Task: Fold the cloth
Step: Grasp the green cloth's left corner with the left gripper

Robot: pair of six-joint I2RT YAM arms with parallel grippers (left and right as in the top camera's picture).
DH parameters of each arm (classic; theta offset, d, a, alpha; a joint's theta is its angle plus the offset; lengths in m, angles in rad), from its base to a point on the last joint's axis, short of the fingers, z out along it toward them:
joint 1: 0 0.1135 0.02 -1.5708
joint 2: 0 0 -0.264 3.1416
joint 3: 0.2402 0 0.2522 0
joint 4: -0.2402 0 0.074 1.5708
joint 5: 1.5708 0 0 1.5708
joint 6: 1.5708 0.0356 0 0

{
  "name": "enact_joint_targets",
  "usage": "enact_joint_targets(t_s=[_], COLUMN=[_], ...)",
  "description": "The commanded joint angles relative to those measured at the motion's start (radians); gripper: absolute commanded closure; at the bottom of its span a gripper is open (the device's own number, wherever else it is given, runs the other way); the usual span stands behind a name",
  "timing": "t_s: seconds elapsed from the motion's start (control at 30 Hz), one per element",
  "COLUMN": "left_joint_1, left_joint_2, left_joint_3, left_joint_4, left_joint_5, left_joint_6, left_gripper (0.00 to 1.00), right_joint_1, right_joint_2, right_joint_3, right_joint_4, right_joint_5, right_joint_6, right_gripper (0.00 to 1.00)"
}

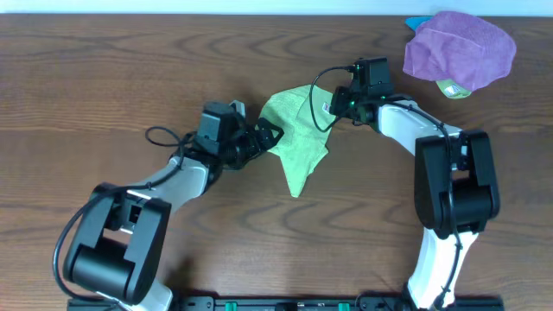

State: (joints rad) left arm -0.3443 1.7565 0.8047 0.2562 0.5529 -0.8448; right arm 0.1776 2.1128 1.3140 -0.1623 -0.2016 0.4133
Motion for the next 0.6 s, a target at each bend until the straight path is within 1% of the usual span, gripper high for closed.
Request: enact_joint_targets(t_s=[0.0,0.1,0.2,0.33,0.4,0.57], left_joint_1=[-0.014,-0.019,-0.023,-0.023,-0.023,-0.028], left_joint_2=[0.039,0.061,0.061,0.063,0.064,0.068], left_joint_3=[0.014,0.014,0.014,0.014,0.014,0.014], left_joint_4=[0.026,0.072,0.101,0.104,0.104,0.104], left_joint_5=[-0.017,-0.009,-0.010,-0.026,-0.033,-0.040], left_joint_6=[-0.049,-0.078,-0.080,-0.080,-0.080,-0.080], left_gripper=[0.05,0.05,0.05,0.04,0.01,0.01], right_joint_1=[-0.008,-0.008,-0.008,-0.008,-0.008,-0.008], right_joint_2=[0.014,0.014,0.014,0.014,0.014,0.014], right_joint_3=[-0.003,-0.003,-0.003,-0.003,-0.003,-0.003], right_joint_4=[-0.002,-0.002,-0.003,-0.003,-0.003,-0.002], right_joint_5=[0.003,0.003,0.003,0.003,0.003,0.003], right_joint_6=[0.001,0.001,0.001,0.001,0.001,0.001], right_gripper=[0.99,0.99,0.99,0.99,0.99,0.99])
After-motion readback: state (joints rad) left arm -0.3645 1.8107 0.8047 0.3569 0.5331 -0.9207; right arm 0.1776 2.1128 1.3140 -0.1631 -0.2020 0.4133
